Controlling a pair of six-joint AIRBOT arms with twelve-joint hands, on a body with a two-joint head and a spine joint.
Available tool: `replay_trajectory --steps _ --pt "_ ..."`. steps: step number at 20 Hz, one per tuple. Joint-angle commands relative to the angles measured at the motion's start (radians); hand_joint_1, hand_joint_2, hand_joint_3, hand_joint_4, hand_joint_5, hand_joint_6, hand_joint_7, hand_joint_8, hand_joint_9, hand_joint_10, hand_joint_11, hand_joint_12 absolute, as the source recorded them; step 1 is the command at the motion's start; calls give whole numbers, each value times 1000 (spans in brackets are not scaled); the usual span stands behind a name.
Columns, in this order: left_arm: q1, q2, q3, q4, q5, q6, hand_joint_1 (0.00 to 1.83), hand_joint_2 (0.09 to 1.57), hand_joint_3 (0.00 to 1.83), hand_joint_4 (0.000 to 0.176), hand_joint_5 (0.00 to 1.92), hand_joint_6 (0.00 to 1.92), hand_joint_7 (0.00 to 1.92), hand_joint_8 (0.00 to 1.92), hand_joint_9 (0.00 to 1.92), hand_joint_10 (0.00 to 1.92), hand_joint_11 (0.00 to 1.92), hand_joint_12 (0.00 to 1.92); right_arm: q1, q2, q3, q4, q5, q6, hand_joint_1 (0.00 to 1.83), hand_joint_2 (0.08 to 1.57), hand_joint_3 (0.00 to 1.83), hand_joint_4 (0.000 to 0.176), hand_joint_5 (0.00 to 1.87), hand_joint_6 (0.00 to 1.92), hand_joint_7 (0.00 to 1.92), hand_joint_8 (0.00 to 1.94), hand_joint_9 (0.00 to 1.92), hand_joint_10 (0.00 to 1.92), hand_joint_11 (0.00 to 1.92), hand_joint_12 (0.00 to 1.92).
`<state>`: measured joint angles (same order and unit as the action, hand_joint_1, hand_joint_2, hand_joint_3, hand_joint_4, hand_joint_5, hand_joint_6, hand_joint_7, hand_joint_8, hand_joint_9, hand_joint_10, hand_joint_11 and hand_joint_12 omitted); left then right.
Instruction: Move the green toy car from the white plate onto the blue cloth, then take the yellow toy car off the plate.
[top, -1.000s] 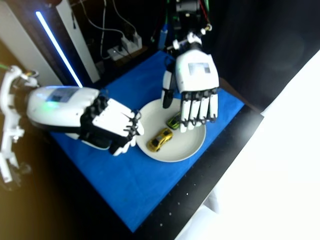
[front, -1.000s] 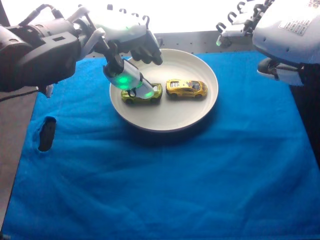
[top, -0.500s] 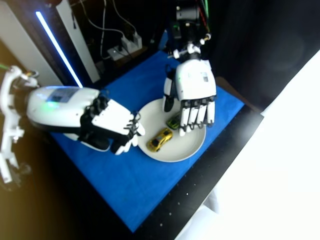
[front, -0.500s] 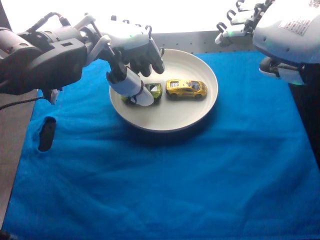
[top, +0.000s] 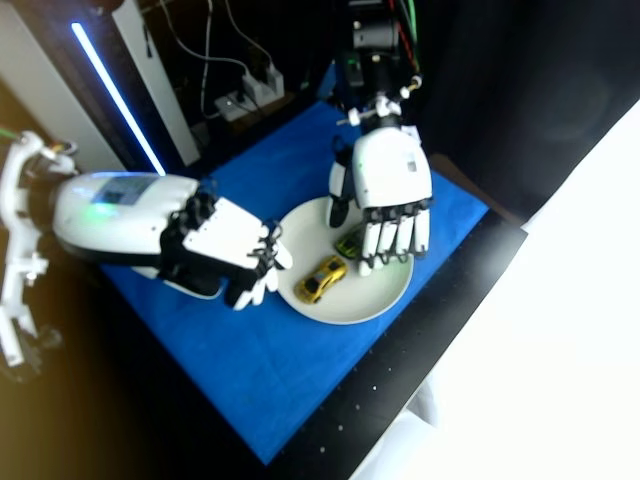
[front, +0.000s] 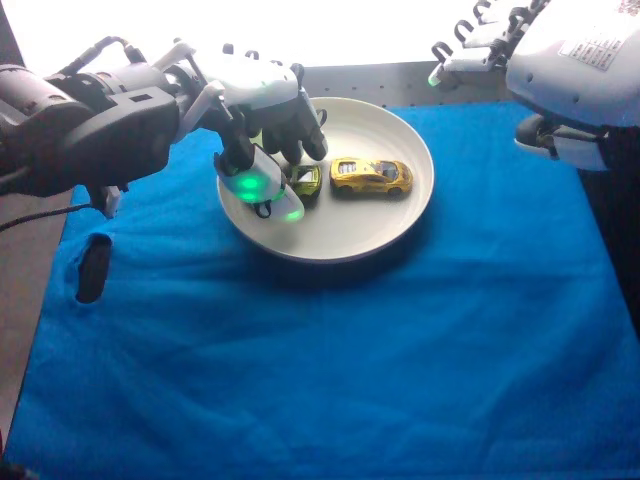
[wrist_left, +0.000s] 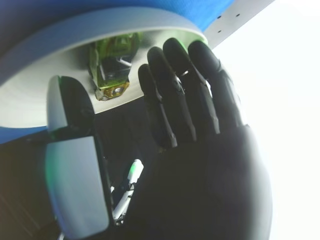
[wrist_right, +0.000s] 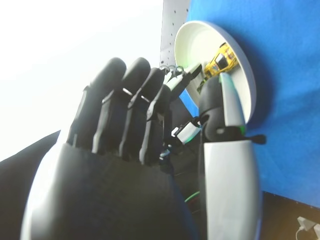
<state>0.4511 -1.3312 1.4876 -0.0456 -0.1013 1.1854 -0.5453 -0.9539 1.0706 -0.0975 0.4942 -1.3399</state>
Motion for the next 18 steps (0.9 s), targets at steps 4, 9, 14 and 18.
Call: replay_trajectory --steps 4,9,14,18 --pt "0 -4 4 -1 -98 -1 1093 1014 4 0 956 45 799 965 711 1407 605 1841 16 -3 -2 4 119 -6 1256 1041 0 0 523 501 622 761 544 1161 403 1703" --pt "5 -14 13 -11 -104 -1 1341 1209 1 0 709 1261 818 1357 744 1476 507 1756 16 -3 -4 4 119 -6 1358 1017 0 0 542 444 615 726 553 1141 395 1675" --pt "11 -12 9 -26 -120 -1 1332 1236 2 0 695 1403 818 1367 618 1511 9 1693 16 -2 -6 4 119 -6 1351 1024 0 0 510 494 613 695 577 1030 385 1637" --pt "11 -1 -6 -33 -143 -1 1341 1216 0 0 755 1300 831 1324 661 1505 239 1765 16 -2 -8 4 119 -6 1350 1035 5 0 507 487 610 647 570 995 394 1627"
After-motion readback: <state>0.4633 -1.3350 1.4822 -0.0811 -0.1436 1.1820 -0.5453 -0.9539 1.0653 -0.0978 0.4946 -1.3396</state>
